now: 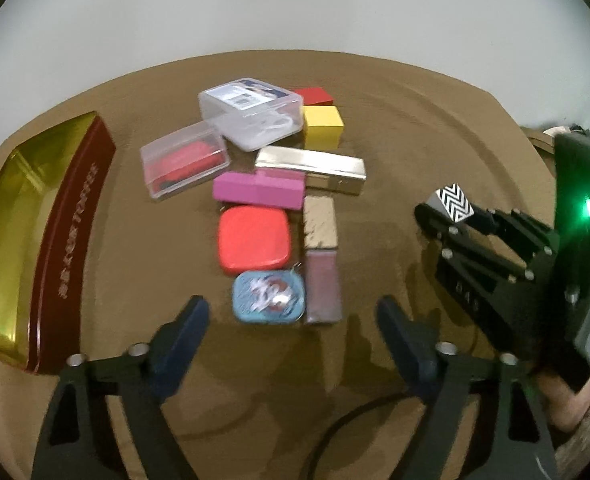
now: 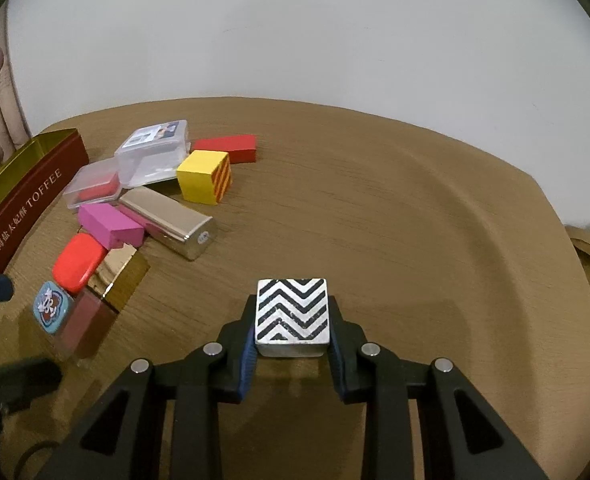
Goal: Organize rigid objects
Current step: 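Grasp the zigzag cube with the right gripper while the left gripper grasps the lip-gloss tube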
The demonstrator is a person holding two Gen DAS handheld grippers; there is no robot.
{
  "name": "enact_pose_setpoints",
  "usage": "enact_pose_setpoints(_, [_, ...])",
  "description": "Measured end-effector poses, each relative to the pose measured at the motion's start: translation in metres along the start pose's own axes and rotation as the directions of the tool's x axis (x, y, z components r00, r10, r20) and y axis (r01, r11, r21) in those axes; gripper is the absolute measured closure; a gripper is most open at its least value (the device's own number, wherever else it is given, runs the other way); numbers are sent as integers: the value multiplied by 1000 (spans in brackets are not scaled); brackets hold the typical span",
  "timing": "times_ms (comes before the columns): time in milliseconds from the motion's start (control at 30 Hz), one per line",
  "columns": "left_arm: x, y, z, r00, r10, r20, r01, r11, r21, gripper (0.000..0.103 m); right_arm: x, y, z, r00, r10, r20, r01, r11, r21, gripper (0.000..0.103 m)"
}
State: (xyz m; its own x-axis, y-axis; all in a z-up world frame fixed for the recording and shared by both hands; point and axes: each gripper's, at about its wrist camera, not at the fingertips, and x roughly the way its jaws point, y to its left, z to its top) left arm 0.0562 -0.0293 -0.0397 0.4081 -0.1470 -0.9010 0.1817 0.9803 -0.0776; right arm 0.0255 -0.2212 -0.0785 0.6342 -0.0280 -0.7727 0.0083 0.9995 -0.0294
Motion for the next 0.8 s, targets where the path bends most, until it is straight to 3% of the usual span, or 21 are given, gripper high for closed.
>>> enact_pose_setpoints(67, [7,-2,8,1000,-10,-30,10,1000,-23,44,1,-5,0,1000,18,1,-18,1000,20,73])
enact_pose_setpoints(133, [9,-2,14,999,-12,-34,10,999,-48,49,2,-7,0,1000,28,2,-29,999,29,73])
enact_pose_setpoints(267, [14,-2,30,995,-75,-65,70,994,-78,69,3,-9,0,999,35,2,-35,999,34,73])
enact_pose_setpoints(367, [14,-1,36,991,-113,-70,105,989,-105,69,2,-8,-1,999,40,2,-40,998,39,73])
enact_pose_setpoints(633, [30,-9,28,988,-91,-121,81,993,-85,69,3,-11,0,999,53,3,-53,997,51,73])
enact_pose_setpoints(800, [39,-12,34,995,-42,-92,38,998,-45,81,2,-13,0,999,54,4,-54,997,55,72])
